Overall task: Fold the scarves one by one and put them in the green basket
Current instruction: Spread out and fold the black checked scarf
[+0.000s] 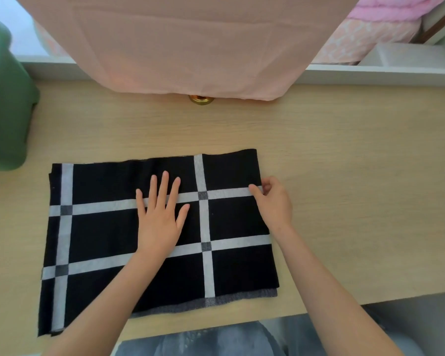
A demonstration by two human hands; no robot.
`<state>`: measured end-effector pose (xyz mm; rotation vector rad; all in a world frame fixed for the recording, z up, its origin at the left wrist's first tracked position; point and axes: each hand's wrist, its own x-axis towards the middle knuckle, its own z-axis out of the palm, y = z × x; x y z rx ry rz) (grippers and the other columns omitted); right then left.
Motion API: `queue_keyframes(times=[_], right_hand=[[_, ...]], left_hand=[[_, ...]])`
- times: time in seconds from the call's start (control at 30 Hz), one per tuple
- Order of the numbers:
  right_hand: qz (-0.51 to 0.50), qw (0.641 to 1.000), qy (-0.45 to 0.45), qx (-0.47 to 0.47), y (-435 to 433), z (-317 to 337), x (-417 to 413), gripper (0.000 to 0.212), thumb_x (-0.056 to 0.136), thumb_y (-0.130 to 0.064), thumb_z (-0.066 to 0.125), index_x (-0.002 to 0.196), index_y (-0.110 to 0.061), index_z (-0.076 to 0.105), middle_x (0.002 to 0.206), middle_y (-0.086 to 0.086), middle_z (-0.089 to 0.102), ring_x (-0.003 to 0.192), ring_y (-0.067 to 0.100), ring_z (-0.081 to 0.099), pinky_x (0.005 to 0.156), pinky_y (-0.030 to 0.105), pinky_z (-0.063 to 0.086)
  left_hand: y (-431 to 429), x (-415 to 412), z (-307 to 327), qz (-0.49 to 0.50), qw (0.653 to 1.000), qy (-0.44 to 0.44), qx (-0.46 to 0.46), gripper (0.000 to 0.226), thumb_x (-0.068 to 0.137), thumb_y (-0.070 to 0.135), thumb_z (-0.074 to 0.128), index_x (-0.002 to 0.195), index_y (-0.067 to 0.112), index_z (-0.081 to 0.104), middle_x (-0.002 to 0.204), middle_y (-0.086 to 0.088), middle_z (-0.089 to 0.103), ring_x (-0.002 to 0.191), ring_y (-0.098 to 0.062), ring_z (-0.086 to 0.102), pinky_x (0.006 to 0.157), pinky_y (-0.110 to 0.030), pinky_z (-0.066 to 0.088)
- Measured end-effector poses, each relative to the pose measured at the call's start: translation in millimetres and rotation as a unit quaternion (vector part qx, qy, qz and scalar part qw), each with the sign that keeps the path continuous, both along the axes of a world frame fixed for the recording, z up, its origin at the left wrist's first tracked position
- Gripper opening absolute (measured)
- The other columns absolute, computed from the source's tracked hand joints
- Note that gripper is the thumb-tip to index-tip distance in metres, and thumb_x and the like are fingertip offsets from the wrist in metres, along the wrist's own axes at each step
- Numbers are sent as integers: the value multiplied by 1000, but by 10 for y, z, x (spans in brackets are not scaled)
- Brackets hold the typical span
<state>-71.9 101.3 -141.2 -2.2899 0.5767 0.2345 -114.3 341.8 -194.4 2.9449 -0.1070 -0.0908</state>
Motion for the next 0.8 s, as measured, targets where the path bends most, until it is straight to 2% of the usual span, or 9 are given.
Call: queue_keyframes(times=[0.1,0.2,0.33,0.47,0.53,0.6,0.7,0.77,0.8], right_hand=[[-12,997,13,70,-91,49,152,38,88,-43,62,115,-17,57,101,-7,61,93,9,59,72,21,44],[-10,995,25,101,-128,83,372,46,85,-45,66,119,-15,57,110,-1,63,100,13,60,81,28,50],[15,990,50,127,-86,172,605,43,85,-26,70,120,-6,55,100,0,60,91,13,60,77,24,49],[21,979,43,199,-13,292,638,26,88,-14,64,112,-5,58,93,4,65,80,16,64,58,23,50],[33,977,28,207,45,350,620,25,89,-15,63,111,-6,57,97,8,66,78,17,65,54,23,49],[44,976,12,213,119,418,596,22,90,-14,62,109,-6,56,96,10,66,73,16,64,49,21,48],[50,975,-9,214,234,539,596,20,90,-14,62,108,-7,57,98,10,67,73,16,65,47,21,49],[51,974,-13,221,359,616,610,24,89,-15,63,112,-7,59,100,9,67,79,17,67,48,21,49],[52,973,-16,225,443,656,617,26,89,-15,63,114,-7,59,101,9,67,80,17,67,49,21,50]], left_hand=[[-131,2,127,28,998,-34,-42,51,99,32,43,145,10,37,154,-15,29,145,-32,20,116,-56,15],[-501,-194,364,17,991,-47,-127,41,91,19,57,130,9,56,137,-11,52,131,-29,45,110,-44,35],[-1286,-582,550,46,967,36,-247,47,86,45,54,125,19,54,121,3,55,111,-15,52,95,-32,47],[-1837,-717,618,167,946,83,-267,85,71,69,49,137,16,43,132,-1,47,120,-18,45,107,-39,40],[-1916,-707,635,218,922,100,-304,88,72,60,65,141,15,37,137,-1,41,127,-17,38,113,-35,32],[-1869,-702,658,251,901,107,-337,77,78,41,73,142,18,35,138,2,40,128,-13,38,113,-31,31],[-1643,-715,777,318,840,125,-421,54,88,15,64,136,26,42,124,10,51,114,-8,51,98,-31,48],[-1389,-763,892,341,794,164,-476,44,93,10,55,133,25,48,112,8,59,99,-6,58,87,-22,51],[-1241,-794,956,333,786,170,-492,39,94,9,55,132,22,52,105,7,63,88,-5,60,80,-17,51]])
